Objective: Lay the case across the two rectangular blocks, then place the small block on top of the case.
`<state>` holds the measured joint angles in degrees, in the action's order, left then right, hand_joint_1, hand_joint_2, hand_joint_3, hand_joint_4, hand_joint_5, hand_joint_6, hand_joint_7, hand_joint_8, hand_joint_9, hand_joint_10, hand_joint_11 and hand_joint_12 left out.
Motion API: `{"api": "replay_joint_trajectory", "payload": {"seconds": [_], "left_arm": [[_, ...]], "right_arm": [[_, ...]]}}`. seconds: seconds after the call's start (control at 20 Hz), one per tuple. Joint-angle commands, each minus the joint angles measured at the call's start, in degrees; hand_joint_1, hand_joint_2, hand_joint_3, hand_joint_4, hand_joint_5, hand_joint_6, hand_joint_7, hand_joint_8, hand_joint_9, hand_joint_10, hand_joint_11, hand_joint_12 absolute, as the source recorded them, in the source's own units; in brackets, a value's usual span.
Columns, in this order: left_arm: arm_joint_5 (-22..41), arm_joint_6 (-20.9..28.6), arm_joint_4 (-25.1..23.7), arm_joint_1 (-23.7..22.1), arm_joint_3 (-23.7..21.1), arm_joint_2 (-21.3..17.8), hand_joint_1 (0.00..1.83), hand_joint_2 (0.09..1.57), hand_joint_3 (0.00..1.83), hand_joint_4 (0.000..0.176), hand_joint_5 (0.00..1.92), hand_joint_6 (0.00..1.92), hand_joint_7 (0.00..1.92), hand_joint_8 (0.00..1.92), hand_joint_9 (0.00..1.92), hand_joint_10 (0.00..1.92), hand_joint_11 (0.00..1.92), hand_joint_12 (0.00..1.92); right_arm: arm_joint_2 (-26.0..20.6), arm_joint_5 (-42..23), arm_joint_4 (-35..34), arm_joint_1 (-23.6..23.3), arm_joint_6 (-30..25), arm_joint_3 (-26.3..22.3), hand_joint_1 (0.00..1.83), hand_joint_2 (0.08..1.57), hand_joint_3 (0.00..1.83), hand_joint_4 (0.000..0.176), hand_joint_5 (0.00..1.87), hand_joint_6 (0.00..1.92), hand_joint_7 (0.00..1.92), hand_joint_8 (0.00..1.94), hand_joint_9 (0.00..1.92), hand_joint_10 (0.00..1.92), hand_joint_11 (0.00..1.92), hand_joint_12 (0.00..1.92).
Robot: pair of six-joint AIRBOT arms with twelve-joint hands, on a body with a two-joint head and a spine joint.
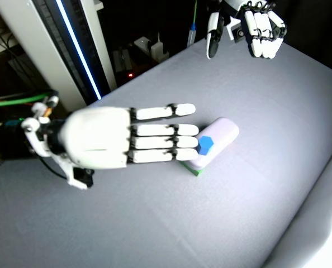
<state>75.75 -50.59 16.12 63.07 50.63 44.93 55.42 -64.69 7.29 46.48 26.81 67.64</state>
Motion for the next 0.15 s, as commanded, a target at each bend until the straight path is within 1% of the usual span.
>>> {"api": "replay_joint_trajectory", "payload": {"seconds": [0.0, 0.05, 0.1], "left_arm": [[9.02, 0.59, -0.32, -0.51, -0.15, -0.32, 0.59, 1.0, 0.0, 0.007, 0.32, 0.0, 0.24, 0.0, 0.23, 0.0, 0.0, 1.23], [9.19, 0.64, -0.33, -0.51, -0.19, -0.33, 0.54, 1.01, 0.0, 0.02, 0.28, 0.0, 0.2, 0.0, 0.18, 0.0, 0.0, 1.16], [9.87, 0.82, -0.41, -0.45, -0.3, -0.37, 0.49, 1.02, 0.01, 0.023, 0.25, 0.0, 0.18, 0.0, 0.16, 0.0, 0.0, 1.15]], "right_arm": [[-0.83, -10.63, -3.39, 1.03, -0.17, -0.54, 0.81, 1.04, 0.0, 0.034, 0.04, 0.01, 0.02, 0.0, 0.0, 0.0, 0.01, 0.01], [-0.85, -10.73, -3.45, 1.12, -0.17, -0.57, 0.78, 1.05, 0.0, 0.034, 0.05, 0.01, 0.06, 0.02, 0.03, 0.01, 0.04, 0.02], [-1.39, -13.36, -5.09, 3.63, -0.16, -1.45, 0.77, 1.06, 0.01, 0.054, 0.05, 0.01, 0.06, 0.01, 0.02, 0.01, 0.03, 0.02]]}}
